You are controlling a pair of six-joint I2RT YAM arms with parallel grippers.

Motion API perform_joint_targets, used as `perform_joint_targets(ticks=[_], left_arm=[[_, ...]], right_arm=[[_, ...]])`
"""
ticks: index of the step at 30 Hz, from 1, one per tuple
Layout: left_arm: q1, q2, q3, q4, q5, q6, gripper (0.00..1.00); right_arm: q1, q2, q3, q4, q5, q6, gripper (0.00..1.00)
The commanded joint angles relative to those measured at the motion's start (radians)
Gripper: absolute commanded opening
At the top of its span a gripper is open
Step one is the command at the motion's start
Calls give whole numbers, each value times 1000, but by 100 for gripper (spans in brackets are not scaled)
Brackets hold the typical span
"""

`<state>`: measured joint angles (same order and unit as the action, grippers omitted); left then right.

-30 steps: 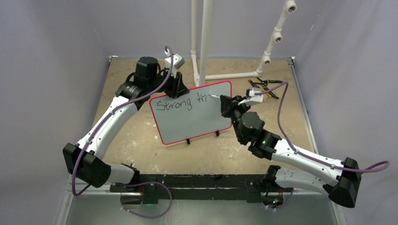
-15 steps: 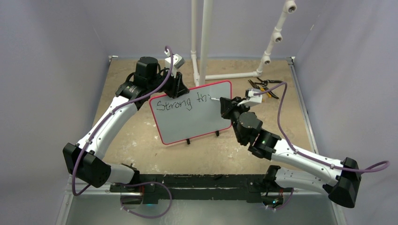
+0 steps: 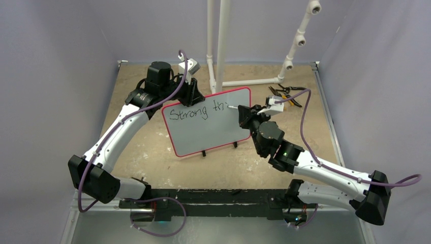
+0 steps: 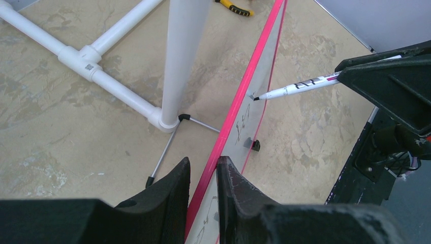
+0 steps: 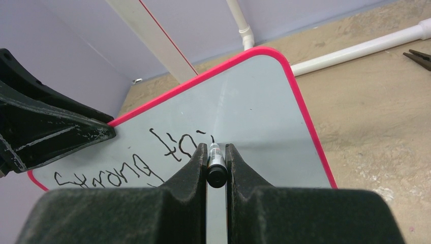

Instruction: Write a sentence on the whiteboard

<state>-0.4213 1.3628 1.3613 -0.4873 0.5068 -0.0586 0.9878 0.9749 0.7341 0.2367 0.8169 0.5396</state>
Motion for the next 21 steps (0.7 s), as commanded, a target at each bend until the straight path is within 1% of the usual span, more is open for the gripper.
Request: perform_joint_targets(ticks=[1, 11, 21], left_arm=[[-2, -3, -13, -45, -8, -10, 0], [-2, 4, -7, -46, -7, -9, 0], [-2, 4, -8, -45, -7, -10, 0]], right_arm=[[-2, 3, 33, 58, 32, -29, 0], [-3, -12, 33, 84, 62, -47, 0], [-3, -35, 18, 58, 93, -20, 0]])
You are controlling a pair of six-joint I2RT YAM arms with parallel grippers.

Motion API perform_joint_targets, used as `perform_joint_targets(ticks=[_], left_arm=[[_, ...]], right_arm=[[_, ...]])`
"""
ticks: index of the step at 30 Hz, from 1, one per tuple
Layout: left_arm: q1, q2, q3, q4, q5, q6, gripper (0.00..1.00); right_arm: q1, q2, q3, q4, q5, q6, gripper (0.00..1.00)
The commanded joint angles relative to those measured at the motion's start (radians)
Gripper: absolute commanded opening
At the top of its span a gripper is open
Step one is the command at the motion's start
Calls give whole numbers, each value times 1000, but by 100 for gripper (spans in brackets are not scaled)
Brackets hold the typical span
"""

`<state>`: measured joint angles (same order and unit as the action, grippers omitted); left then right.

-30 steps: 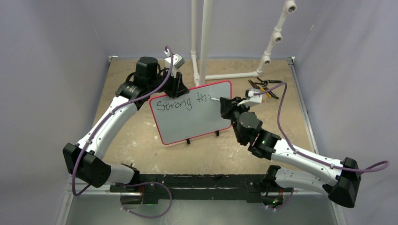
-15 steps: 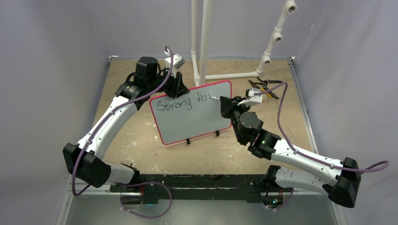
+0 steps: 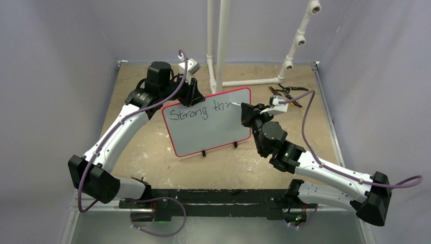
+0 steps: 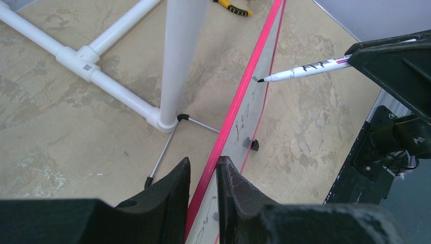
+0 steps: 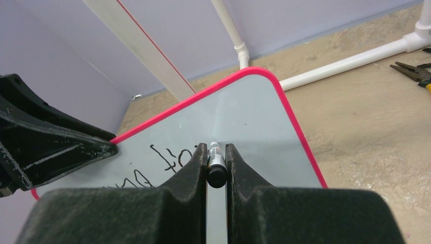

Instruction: Write a sentence on the whiteboard

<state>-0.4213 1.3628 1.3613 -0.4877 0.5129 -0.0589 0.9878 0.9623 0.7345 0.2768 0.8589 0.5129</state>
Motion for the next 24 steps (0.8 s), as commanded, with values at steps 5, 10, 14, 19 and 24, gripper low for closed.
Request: perform_joint_targets(ticks=[5, 10, 14, 19, 24], left_arm=[[-2, 4, -10, -45, -22, -13, 0], [-2, 5, -12, -47, -36, -16, 0], [-2, 6, -14, -44, -36, -16, 0], [-2, 8, -12, -43, -30, -16, 0], [-2, 10, -11, -41, -24, -15, 0]], right_arm=[[-3, -39, 8, 11, 46, 15, 0], [-3, -84, -16, 26, 29, 4, 0], [-3, -83, -14, -10, 32, 27, 0], [-3, -56, -3, -19, 31, 31, 0], [-3, -42, 0, 3, 43, 21, 0]])
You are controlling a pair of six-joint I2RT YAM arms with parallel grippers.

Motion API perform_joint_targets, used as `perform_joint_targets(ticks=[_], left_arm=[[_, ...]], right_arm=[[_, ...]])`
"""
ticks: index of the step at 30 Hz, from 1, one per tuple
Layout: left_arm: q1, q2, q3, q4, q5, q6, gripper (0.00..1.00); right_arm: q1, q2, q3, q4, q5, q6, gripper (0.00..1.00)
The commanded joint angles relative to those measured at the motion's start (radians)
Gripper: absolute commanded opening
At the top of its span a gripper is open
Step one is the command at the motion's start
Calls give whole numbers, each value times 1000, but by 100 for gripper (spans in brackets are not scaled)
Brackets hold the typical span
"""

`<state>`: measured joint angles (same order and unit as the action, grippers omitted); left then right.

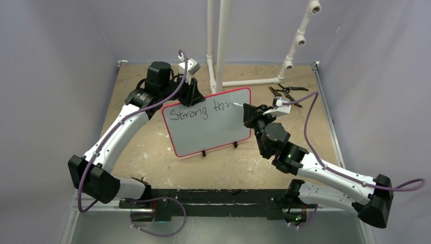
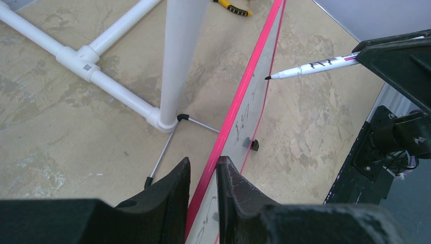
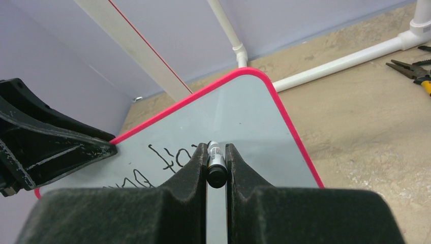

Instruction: Write a sentence on the whiteboard

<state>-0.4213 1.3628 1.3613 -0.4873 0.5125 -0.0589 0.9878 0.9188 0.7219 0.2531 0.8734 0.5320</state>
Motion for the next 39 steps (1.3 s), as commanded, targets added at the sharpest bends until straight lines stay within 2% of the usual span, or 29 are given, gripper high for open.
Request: perform_joint_targets(ticks=[1, 19, 39], left_arm=[[-2, 10, -11, -42, -23, -16, 0], [-2, 15, -7, -42, -6, -8, 0], [-2, 14, -10, -38, -9, -10, 0]], right_arm=[[-3, 2, 12, 33, 31, -2, 0], [-3, 39, 17, 51, 3, -33, 0], [-3, 50, 31, -76, 46, 27, 0]])
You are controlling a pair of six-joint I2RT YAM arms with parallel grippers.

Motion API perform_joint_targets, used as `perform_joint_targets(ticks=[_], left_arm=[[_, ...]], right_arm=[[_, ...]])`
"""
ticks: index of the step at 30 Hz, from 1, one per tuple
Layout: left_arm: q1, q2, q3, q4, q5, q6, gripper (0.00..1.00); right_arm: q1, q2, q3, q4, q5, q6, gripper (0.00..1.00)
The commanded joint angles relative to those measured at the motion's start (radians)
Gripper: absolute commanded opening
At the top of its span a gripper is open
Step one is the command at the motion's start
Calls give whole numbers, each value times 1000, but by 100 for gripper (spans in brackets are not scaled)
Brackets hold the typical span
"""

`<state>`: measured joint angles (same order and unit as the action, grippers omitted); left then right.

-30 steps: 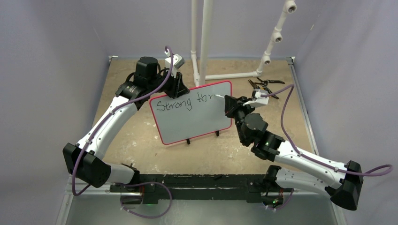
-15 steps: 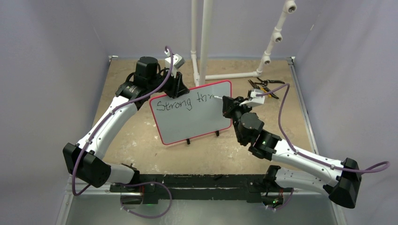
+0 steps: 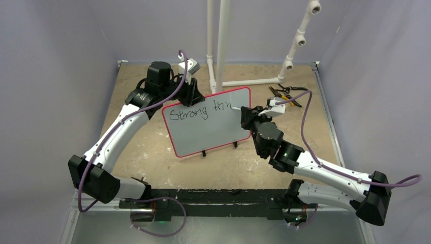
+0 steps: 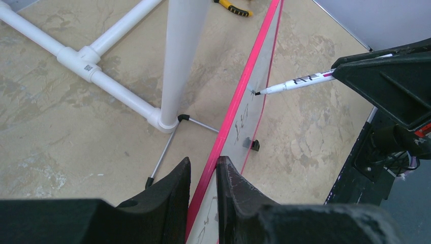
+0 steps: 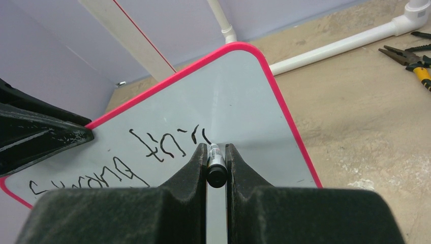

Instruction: Write a sentence on the whiteboard

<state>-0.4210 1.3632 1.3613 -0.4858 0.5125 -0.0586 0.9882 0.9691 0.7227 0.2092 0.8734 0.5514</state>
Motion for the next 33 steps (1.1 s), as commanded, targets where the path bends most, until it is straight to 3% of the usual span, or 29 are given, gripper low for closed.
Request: perform_joint_targets(ticks=[1, 33], left_arm=[[-2, 13, -10, -40, -9, -10, 0], [-2, -1, -7, -54, -6, -11, 0]], right_arm=[[-3, -2, 30, -24, 49, 0, 0], [-3, 16, 65, 115, -1, -111, 0]])
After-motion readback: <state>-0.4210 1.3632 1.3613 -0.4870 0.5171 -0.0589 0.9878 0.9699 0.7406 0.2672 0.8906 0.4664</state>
